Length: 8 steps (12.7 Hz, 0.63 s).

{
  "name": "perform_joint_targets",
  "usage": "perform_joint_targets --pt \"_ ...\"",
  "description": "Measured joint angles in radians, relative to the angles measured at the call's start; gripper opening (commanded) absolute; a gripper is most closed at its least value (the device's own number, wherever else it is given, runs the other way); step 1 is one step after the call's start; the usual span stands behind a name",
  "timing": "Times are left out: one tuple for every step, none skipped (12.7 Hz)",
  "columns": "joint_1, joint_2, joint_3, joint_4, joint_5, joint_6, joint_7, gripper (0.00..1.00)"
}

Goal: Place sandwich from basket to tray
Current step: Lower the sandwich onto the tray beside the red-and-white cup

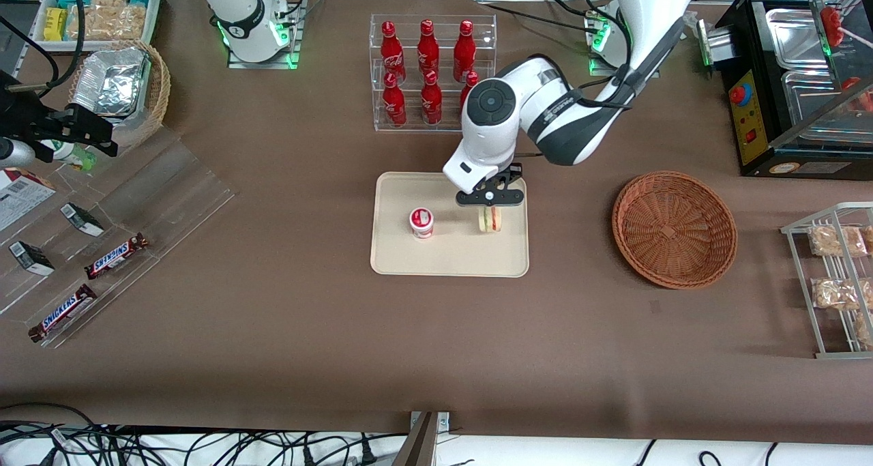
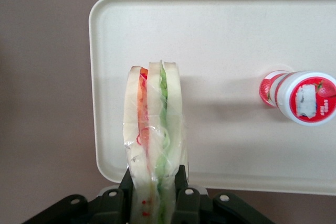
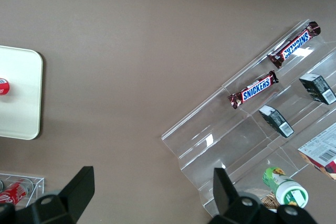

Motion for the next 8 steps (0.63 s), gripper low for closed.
perform_joint_targets --pt "-0.01 0.018 0.0 0.0 0.021 0.014 -0.019 0.33" --pt "-0.022 0.035 0.0 0.001 0.049 0.025 -0.044 0.33" --pt "-0.032 0.051 0.0 0.002 0.078 0.028 -0.068 0.33" --pt "-0.04 0.068 0.0 0.002 0.109 0.032 -0.091 0.33" --pt "-0.046 0.084 0.0 0.002 0.136 0.046 -0.111 0.33" --pt "-0.049 0.099 0.0 0.003 0.153 0.058 -0.121 0.33" --pt "-0.049 0.11 0.0 0.004 0.161 0.066 -0.125 0.33" --pt "-0.049 0.118 0.001 0.006 0.166 0.068 -0.126 0.33"
